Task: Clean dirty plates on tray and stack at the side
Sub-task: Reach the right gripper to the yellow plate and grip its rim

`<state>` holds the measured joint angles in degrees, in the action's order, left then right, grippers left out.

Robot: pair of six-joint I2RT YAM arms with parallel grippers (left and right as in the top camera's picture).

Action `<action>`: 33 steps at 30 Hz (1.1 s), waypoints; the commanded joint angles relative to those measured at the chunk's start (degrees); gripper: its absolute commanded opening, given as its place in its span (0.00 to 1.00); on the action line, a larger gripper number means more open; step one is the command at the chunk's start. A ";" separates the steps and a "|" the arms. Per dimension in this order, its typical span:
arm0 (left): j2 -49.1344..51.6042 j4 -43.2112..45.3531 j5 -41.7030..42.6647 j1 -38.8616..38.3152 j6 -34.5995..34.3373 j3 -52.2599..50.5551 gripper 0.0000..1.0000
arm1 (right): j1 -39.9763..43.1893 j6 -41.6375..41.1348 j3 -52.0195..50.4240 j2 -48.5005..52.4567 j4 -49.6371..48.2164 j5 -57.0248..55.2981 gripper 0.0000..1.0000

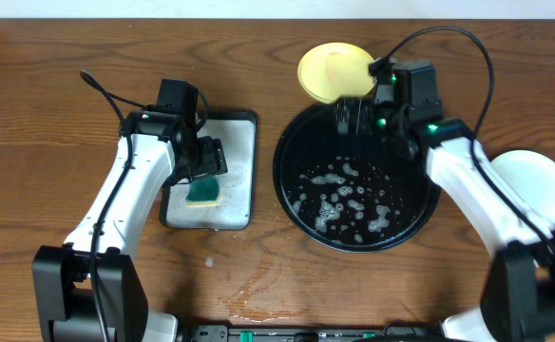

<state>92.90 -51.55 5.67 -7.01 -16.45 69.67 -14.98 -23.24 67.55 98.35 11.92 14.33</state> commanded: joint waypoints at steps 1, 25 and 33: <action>0.33 -0.20 -0.28 0.13 0.35 -0.13 0.83 | 0.98 -19.23 -0.04 6.27 -6.36 -3.98 0.99; 0.33 -0.20 -0.28 0.13 0.35 -0.13 0.83 | 0.31 -51.71 -0.04 16.70 -14.71 0.66 0.75; 0.33 -0.20 -0.28 0.13 0.35 -0.13 0.83 | 0.31 -51.69 -0.04 16.70 -14.43 -6.03 0.49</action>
<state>92.90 -51.62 5.67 -7.01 -16.45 69.67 -14.37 -74.00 67.44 114.93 -2.70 12.10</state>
